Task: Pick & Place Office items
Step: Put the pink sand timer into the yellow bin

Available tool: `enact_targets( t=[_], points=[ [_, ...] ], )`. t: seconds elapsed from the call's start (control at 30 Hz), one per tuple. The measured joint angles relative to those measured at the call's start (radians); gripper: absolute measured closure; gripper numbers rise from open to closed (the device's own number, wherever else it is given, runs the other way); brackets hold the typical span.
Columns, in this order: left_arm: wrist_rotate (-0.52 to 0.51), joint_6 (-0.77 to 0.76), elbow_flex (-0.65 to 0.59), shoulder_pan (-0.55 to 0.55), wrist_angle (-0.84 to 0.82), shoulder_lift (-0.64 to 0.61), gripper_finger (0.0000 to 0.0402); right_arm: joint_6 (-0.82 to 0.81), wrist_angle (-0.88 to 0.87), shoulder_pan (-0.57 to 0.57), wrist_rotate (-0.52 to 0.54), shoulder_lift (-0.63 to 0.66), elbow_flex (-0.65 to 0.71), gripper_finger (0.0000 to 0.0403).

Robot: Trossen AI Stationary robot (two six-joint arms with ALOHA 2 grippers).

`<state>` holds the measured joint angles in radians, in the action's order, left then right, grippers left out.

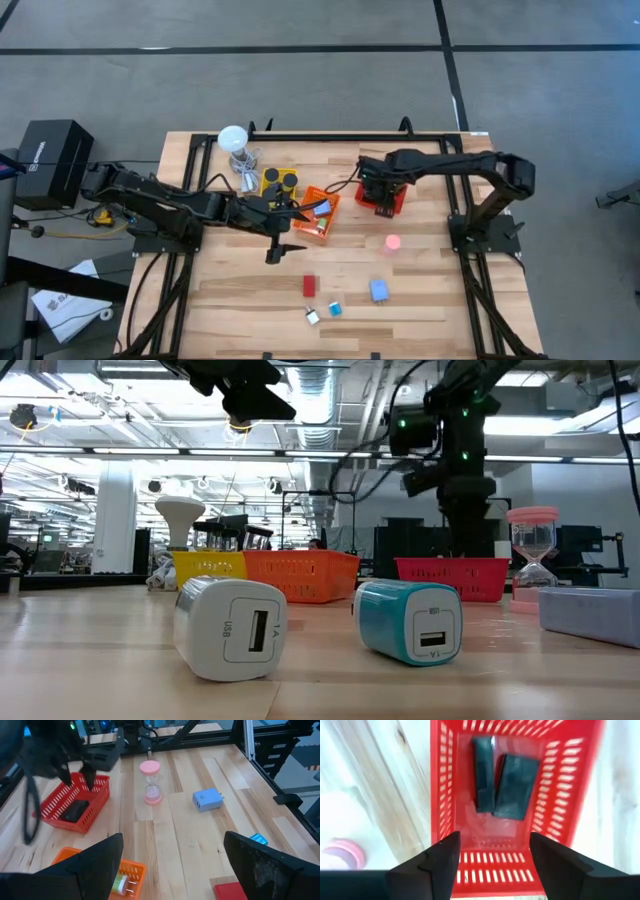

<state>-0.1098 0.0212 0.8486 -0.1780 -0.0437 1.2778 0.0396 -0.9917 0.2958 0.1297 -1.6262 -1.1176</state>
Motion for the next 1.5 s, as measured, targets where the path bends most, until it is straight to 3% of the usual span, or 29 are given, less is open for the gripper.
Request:
enact_targets(
  t=[0.37, 0.7, 0.87, 1.13, 1.5],
  points=[
    [-0.003, -0.003, 0.000, -0.001, 0.000, 0.000, 0.0060, -0.023, 0.032, -0.050, 0.001, 0.257, -0.020, 0.0178],
    [-0.002, -0.003, -0.001, -0.013, 0.000, 0.000, 0.0060, -0.133, 0.098, -0.257, -0.002, 0.442, 0.053, 0.0178],
    [0.001, -0.003, -0.001, -0.013, 0.000, 0.000, 0.0060, -0.146, 0.148, -0.399, -0.011, 0.506, 0.149, 0.0178],
    [0.001, -0.003, -0.024, -0.013, 0.003, 0.000, 0.0060, -0.152, 0.462, -0.580, -0.002, 0.671, 0.334, 0.0178],
    [-0.004, -0.003, -0.028, -0.013, 0.010, 0.000, 0.0060, -0.205, 0.678, -0.656, 0.045, 0.716, 0.569, 0.0178]
  ],
)
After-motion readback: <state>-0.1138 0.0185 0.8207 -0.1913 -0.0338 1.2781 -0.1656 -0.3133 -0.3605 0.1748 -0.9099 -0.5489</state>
